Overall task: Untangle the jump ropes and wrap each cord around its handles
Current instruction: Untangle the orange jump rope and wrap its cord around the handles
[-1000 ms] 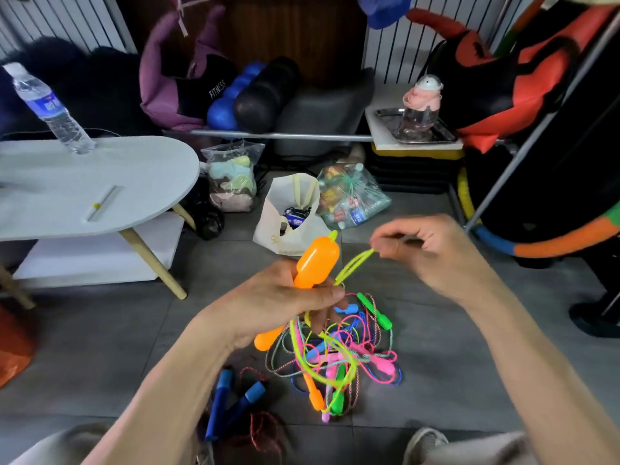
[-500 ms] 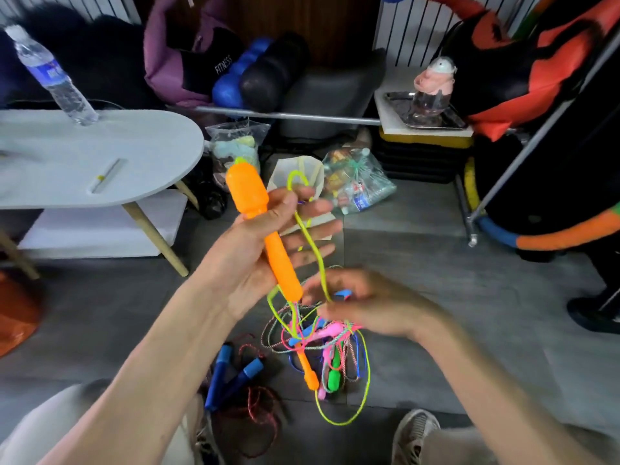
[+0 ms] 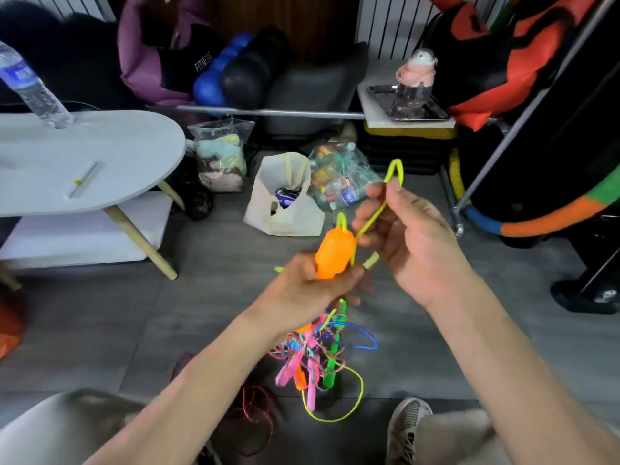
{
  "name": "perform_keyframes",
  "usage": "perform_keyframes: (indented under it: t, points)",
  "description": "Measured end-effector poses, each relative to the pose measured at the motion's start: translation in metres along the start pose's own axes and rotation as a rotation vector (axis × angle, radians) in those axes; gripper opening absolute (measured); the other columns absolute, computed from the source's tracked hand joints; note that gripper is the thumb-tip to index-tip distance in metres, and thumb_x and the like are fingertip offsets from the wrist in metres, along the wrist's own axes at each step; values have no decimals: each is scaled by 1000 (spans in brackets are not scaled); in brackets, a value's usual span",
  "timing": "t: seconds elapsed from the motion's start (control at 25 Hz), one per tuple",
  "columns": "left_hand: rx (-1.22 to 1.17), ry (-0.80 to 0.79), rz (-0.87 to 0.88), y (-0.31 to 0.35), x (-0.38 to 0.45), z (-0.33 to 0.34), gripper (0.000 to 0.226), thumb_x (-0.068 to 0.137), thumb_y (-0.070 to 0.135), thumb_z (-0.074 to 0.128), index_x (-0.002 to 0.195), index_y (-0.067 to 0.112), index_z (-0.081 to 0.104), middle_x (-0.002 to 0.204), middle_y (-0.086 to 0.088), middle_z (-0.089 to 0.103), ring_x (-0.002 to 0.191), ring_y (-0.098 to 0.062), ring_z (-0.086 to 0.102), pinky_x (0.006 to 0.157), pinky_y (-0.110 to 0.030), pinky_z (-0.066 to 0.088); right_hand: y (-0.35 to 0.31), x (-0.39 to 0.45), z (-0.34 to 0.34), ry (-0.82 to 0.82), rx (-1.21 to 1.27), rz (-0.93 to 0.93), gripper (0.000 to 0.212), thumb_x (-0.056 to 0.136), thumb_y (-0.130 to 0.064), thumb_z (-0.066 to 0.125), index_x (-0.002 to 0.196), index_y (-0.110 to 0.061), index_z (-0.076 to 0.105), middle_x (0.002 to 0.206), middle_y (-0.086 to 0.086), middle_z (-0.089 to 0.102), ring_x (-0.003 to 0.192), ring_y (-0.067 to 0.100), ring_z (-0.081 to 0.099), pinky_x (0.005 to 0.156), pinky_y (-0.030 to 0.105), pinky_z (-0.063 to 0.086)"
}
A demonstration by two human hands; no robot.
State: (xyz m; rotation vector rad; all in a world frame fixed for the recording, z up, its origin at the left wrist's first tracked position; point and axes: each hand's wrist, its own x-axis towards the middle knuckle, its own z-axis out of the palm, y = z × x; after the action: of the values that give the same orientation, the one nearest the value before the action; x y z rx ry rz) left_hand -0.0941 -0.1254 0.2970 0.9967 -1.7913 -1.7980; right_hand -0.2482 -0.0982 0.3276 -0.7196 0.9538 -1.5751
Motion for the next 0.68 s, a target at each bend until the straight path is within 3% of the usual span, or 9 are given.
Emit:
perform_keyframes:
  t: [0.08, 0.16, 0.24, 0.28, 0.36, 0.44, 0.52, 0.6, 0.68]
  points:
    - [-197, 106, 66, 7, 5, -6, 15, 90, 16, 60, 87, 4, 68, 81, -8, 75, 65, -18, 67, 61, -26, 52, 1, 7, -8, -48, 65, 63, 32, 89, -26, 47, 108, -6, 63, 104, 16, 72, 85, 22, 67, 71, 33, 56]
    - [-427, 149, 104, 16, 8, -16, 19, 83, 21, 58, 87, 4, 66, 81, -12, 74, 64, -21, 68, 60, -24, 55, 9, 9, -14, -123, -88, 183, 46, 70, -16, 52, 115, -10, 62, 121, 18, 66, 92, 22, 63, 75, 37, 51]
    - [-527, 96, 132, 21, 8, -20, 20, 83, 22, 55, 84, 7, 68, 86, -14, 74, 68, -23, 69, 62, -26, 56, 30, 3, -14, -206, -505, 288, 37, 71, -6, 57, 102, -22, 69, 102, 8, 73, 83, 17, 64, 76, 38, 50]
    - [-570, 60, 137, 24, 5, -19, 21, 84, 23, 54, 81, 11, 71, 88, -14, 74, 70, -23, 69, 62, -26, 57, 40, -2, -11, -252, -709, 297, 27, 74, -7, 63, 93, -25, 70, 90, 1, 74, 81, 17, 65, 80, 40, 50]
    - [-665, 35, 134, 27, 3, -16, 24, 86, 26, 52, 78, 16, 73, 90, -11, 74, 71, -21, 69, 61, -27, 57, 53, -7, -5, -287, -911, 240, 19, 80, -16, 68, 89, -32, 65, 86, -7, 72, 86, 16, 68, 87, 39, 54]
    - [-783, 65, 149, 28, 5, -18, 24, 87, 28, 50, 84, 16, 71, 93, -9, 74, 72, -19, 69, 63, -25, 57, 53, -1, -14, -161, -1041, 122, 17, 92, -18, 60, 90, -35, 61, 87, -7, 71, 85, 18, 71, 84, 45, 57]
    - [-829, 73, 176, 27, 9, -23, 25, 89, 29, 49, 99, 16, 68, 105, -10, 73, 79, -19, 70, 69, -25, 57, 46, 3, -25, -82, -1200, 66, 18, 98, -20, 51, 87, -24, 64, 80, 0, 71, 76, 18, 72, 77, 47, 58]
    - [-697, 70, 166, 23, 15, -28, 28, 95, 22, 47, 115, 12, 64, 119, -6, 69, 81, -18, 70, 72, -25, 57, 36, 4, -25, 22, -1087, 51, 23, 100, -16, 51, 85, -11, 67, 70, 4, 68, 62, 20, 69, 67, 44, 60]
    - [-464, 93, 89, 16, 18, -25, 27, 96, 9, 49, 120, 7, 63, 115, -2, 69, 75, -16, 69, 69, -24, 55, 13, 4, -18, 170, -776, -50, 22, 100, -14, 52, 84, -8, 66, 60, -2, 61, 50, 19, 63, 51, 33, 56]
